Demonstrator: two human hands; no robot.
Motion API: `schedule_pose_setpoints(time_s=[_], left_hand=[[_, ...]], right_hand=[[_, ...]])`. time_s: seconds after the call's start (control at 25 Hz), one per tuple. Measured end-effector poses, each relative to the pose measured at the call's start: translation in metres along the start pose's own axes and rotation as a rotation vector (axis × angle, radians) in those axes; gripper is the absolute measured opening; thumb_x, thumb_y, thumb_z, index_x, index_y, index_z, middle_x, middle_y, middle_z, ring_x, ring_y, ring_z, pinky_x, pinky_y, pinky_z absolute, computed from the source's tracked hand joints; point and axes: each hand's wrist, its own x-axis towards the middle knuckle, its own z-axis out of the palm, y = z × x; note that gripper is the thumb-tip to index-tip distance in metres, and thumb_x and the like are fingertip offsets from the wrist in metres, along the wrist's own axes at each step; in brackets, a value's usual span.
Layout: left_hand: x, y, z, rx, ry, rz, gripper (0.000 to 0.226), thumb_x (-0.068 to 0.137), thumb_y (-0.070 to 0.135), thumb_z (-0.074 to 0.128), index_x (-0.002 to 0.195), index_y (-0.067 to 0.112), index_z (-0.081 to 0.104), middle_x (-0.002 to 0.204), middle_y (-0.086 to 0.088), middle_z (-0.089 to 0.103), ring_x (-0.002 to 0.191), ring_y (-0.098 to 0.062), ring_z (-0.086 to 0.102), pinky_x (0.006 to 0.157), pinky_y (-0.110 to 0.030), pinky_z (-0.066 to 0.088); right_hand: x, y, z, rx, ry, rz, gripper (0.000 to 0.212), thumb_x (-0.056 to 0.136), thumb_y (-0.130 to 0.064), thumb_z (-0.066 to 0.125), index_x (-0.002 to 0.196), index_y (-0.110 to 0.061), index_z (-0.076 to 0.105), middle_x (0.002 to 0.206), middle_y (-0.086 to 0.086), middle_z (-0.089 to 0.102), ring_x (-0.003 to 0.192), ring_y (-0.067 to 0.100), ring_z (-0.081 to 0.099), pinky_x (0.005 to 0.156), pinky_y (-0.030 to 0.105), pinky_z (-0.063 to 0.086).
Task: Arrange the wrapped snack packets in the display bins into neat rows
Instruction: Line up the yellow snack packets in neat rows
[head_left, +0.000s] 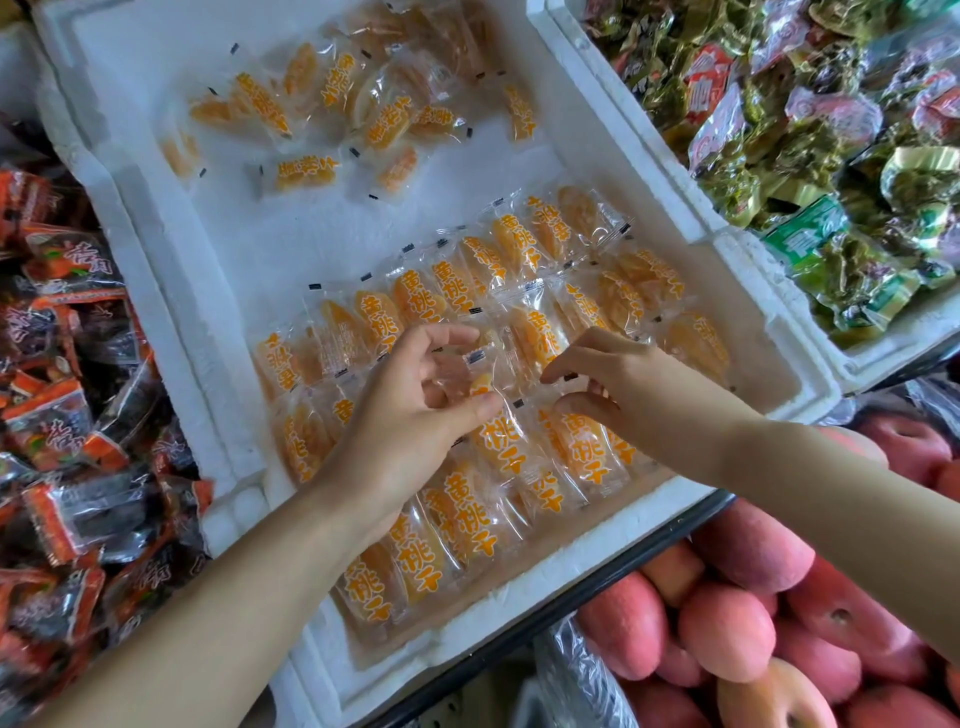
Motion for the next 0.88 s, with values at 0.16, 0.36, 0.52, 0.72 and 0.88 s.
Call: schedule_pose_setpoints(time_s=[0.16, 0.36, 0.52, 0.72, 0.88], left_hand=[[0.001, 0.003, 0.005, -0.035, 0.031, -0.012, 0.037, 0.081, -0.001, 0.069, 0.1, 0.03, 0.063, 0.092, 0.003, 0.063, 0.085, -0.01, 0.06, 0.07, -0.023, 0.046], [0.004, 0.012, 0.021, -0.127, 0.052, -0.013, 0.033, 0.077, 0.002, 0.072, 0.1, 0.024, 0.068, 0.093, -0.002, 0.07, 0.088, -0.012, 0.066, 0.071, -0.021, 0.05], [0.003, 0.016, 0.04, -0.151, 0.039, 0.031, 0.015, 0.079, 0.01, 0.072, 0.09, 0.02, 0.071, 0.081, 0.005, 0.071, 0.076, -0.002, 0.063, 0.062, -0.012, 0.045], [0.007, 0.019, 0.076, -0.226, 0.113, 0.099, 0.018, 0.079, 0.005, 0.072, 0.083, 0.019, 0.062, 0.072, 0.011, 0.062, 0.069, -0.001, 0.058, 0.067, -0.016, 0.046], [0.016, 0.02, 0.094, -0.101, 0.082, 0.169, 0.017, 0.082, 0.006, 0.07, 0.084, 0.02, 0.06, 0.075, 0.012, 0.062, 0.072, 0.001, 0.059, 0.072, -0.016, 0.046]], right_hand=[[-0.004, -0.004, -0.002, -0.15, 0.11, -0.075, 0.032, 0.092, -0.026, 0.057, 0.123, -0.018, 0.059, 0.119, 0.001, 0.054, 0.1, 0.02, 0.058, 0.08, 0.034, 0.051], [-0.018, -0.03, -0.014, 0.475, 0.135, 0.073, 0.028, 0.086, -0.032, 0.064, 0.112, -0.024, 0.059, 0.092, -0.013, 0.065, 0.08, 0.004, 0.061, 0.075, 0.021, 0.049], [-0.033, -0.029, -0.017, 0.685, 0.122, 0.194, 0.039, 0.073, -0.018, 0.077, 0.104, -0.029, 0.056, 0.083, -0.007, 0.067, 0.068, 0.004, 0.06, 0.069, 0.024, 0.052], [-0.052, -0.025, -0.016, 0.264, 0.327, 0.128, 0.047, 0.07, -0.052, 0.074, 0.103, -0.028, 0.052, 0.092, -0.015, 0.06, 0.082, 0.005, 0.057, 0.072, 0.024, 0.05], [-0.057, -0.009, -0.018, 0.117, 0.438, 0.205, 0.035, 0.071, -0.042, 0.068, 0.101, -0.026, 0.055, 0.085, -0.02, 0.057, 0.078, 0.002, 0.056, 0.07, 0.034, 0.053]])
